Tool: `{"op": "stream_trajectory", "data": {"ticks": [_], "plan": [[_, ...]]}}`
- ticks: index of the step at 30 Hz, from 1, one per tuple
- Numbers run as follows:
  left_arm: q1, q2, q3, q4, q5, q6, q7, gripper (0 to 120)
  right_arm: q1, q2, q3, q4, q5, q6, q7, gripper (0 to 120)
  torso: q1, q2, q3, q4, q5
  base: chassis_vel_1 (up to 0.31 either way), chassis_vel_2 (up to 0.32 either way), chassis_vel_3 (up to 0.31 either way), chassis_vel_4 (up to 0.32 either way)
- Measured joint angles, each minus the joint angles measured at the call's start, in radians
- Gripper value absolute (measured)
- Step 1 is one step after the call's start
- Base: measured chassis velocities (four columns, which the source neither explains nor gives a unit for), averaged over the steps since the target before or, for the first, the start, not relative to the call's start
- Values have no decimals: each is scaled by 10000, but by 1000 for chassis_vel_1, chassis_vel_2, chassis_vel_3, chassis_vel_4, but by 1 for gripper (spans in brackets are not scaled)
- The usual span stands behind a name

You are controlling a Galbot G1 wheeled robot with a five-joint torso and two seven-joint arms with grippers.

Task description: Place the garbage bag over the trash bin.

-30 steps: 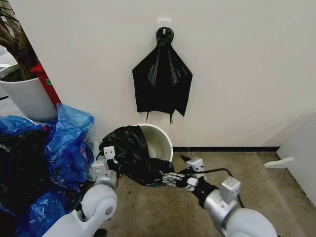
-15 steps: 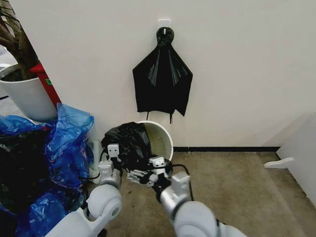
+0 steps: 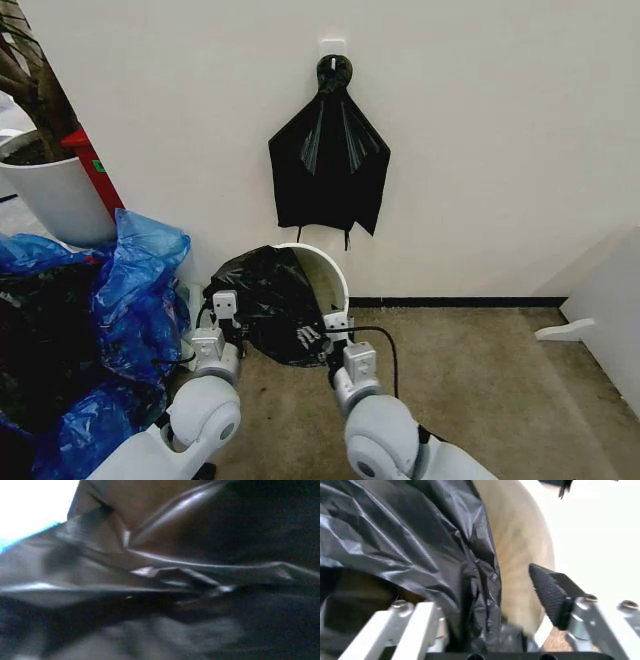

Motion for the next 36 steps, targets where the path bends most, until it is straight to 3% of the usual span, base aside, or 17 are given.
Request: {"op": "stream_trajectory", "data": {"ticks": [7,10,11,13,22,30,36], "plan": [[215,116,13,252,1075,-149,1039,1,-59,-280,662,343,-199,63,-428,20,0,0,0,1,0,0,0,0,0],[215,116,13,252,1075,-149,1039,1,-59,-280,662,343,-199,63,-428,20,0,0,0,1,0,0,0,0,0],[338,235,-52,389,1741,-401,1892,1,-45,-649,1169,523,-77,64,-648,5,0,0,0,-1,-3,0,0,0,0],[392,285,-107,412,1980,-565,2375,1,-25,-837,1361,607,82,79,-743,0,0,0,0,-1,6,0,0,0,0],[476,371,-366,789,3175,-1533,4889,1,64,-3943,2308,1056,1709,646,-1673,0,0,0,0,-1,1,0,0,0,0],[604,245,-519,1096,3988,-2011,5662,1,-216,-4778,3406,1229,3217,659,-2700,0,0,1,0,-1,2,0,0,0,0],[561,233,-442,1098,4228,-2212,6128,1,-436,-4860,4049,803,4047,653,-4223,0,0,0,0,-1,3,0,0,0,0]]}}
